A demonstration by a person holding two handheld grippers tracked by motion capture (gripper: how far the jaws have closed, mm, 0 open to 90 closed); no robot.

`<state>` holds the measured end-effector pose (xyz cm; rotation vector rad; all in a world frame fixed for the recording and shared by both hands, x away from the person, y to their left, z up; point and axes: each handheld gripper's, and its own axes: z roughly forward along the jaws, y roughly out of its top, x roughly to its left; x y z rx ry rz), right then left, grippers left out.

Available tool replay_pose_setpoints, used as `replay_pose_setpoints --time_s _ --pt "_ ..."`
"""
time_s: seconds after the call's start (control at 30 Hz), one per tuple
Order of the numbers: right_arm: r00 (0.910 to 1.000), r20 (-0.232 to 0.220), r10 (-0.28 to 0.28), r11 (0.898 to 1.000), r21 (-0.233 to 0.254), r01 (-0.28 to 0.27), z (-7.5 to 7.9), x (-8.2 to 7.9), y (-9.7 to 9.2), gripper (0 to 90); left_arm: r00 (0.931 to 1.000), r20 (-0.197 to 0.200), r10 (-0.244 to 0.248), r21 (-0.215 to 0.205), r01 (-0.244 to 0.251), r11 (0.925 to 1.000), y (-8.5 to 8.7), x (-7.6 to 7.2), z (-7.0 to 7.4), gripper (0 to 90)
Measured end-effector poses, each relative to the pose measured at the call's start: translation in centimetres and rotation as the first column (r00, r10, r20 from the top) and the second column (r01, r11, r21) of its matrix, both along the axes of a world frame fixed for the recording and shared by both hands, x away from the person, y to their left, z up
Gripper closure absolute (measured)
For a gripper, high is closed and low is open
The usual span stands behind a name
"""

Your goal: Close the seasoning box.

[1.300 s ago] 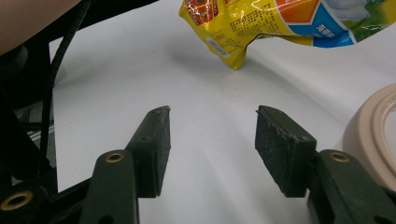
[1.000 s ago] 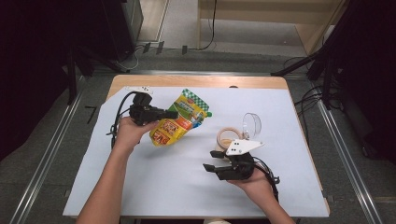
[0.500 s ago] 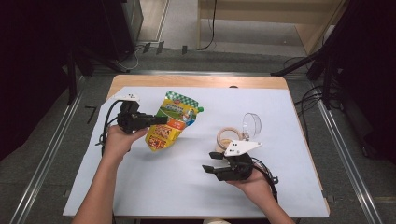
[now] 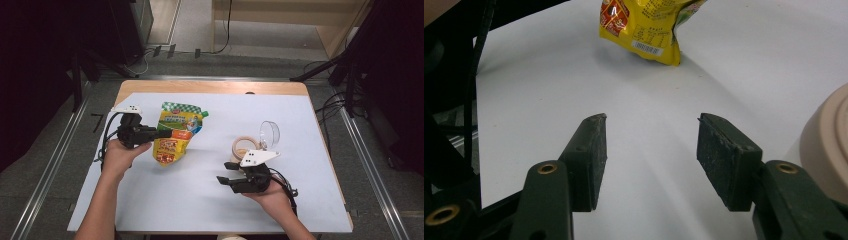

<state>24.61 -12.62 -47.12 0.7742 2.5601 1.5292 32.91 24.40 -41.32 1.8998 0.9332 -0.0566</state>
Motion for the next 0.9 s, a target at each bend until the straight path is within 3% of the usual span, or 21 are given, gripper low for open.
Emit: replay_pose_setpoints --time_s 0.53,0.9 --pt "1.0 -0.001 0.007 1.0 -0.012 -0.007 -0.1 0.0 0.2 46.8 1.0 -0.009 0.001 0.005 -0.001 1.0 0.1 -0.2 0.4 74.0" --pt "0.9999 0.003 0.011 1.0 -0.019 -0.011 -0.2 0.0 0.3 46.7 1.0 0.009 -0.002 0.009 0.001 1.0 0.0 -0.6 1.9 67.5"
